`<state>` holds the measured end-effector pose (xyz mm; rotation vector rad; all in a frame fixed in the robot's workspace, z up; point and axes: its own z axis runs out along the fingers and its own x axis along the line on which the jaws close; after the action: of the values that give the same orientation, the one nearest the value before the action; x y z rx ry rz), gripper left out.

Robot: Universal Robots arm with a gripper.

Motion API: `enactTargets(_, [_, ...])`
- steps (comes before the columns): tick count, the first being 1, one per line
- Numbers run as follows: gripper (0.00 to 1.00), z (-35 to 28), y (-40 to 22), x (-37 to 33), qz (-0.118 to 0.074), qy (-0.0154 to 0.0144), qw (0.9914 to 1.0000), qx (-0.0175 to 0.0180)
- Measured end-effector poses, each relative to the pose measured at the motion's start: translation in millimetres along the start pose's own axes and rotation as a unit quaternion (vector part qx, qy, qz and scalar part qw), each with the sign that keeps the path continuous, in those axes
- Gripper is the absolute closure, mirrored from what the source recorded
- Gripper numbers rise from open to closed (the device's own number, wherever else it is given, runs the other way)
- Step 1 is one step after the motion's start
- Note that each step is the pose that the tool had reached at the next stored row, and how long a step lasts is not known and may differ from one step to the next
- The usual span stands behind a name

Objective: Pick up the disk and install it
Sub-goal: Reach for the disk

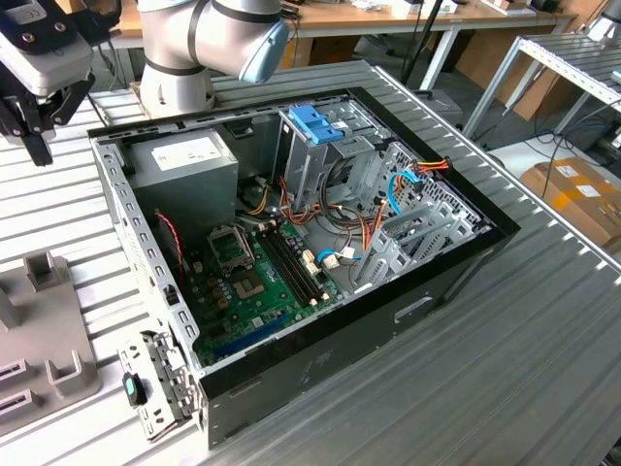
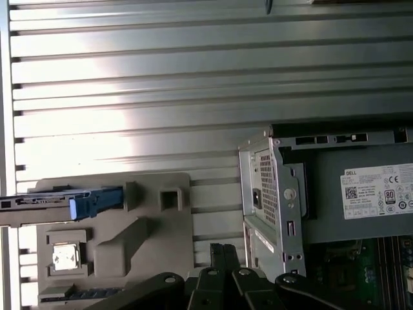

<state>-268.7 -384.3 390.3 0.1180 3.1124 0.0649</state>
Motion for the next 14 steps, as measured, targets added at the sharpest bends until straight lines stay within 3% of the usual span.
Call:
enactTargets(4, [0.89, 0.7, 8.4, 0.7, 0.0, 0.0, 1.0, 0.0])
enactTargets(7, [0.89, 1.2, 11.4, 2.0, 0.0, 0.0, 1.0, 0.0])
enactTargets(14, [0.89, 1.3, 11.8, 13.2, 0.0, 0.0, 1.0, 0.0])
